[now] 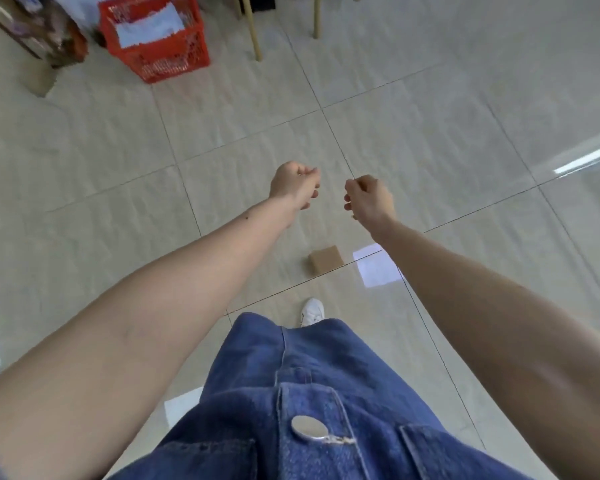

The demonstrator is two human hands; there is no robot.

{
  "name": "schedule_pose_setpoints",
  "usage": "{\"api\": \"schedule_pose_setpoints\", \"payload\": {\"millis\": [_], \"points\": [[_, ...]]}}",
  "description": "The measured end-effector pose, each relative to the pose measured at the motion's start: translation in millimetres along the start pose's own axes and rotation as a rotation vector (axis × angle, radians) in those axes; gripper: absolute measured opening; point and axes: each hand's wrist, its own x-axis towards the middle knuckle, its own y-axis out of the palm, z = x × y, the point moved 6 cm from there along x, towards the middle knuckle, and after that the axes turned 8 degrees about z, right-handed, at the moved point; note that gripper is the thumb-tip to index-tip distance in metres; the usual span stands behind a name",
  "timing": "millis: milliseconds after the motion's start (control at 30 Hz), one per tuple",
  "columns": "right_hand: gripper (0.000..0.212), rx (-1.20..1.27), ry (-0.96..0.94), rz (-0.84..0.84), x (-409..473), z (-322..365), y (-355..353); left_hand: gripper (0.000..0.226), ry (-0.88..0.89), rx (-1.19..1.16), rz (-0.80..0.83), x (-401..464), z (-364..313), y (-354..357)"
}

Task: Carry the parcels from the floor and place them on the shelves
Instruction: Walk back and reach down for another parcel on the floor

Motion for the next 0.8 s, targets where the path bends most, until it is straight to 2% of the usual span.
{"api": "schedule_pose_setpoints", "payload": {"millis": [200,400,567,800], "points": [[0.039,0.168,0.105,-0.146,11,5,-6,0.011,0.027,0.17,0.216,40,-33,9],[0.04,0.388,0.253,-0.414,20,-10,0,0.009,0.106,0.401,0.47,77,-49,27],[0.046,0.538,0.376,-0.582,18,-40,21,0.012,0.095,0.569,0.632,97,-26,42],[0.024,0.62,0.522,-0.657,28,-107,52,0.009,0.092,0.731,0.74,134,27,85]]}}
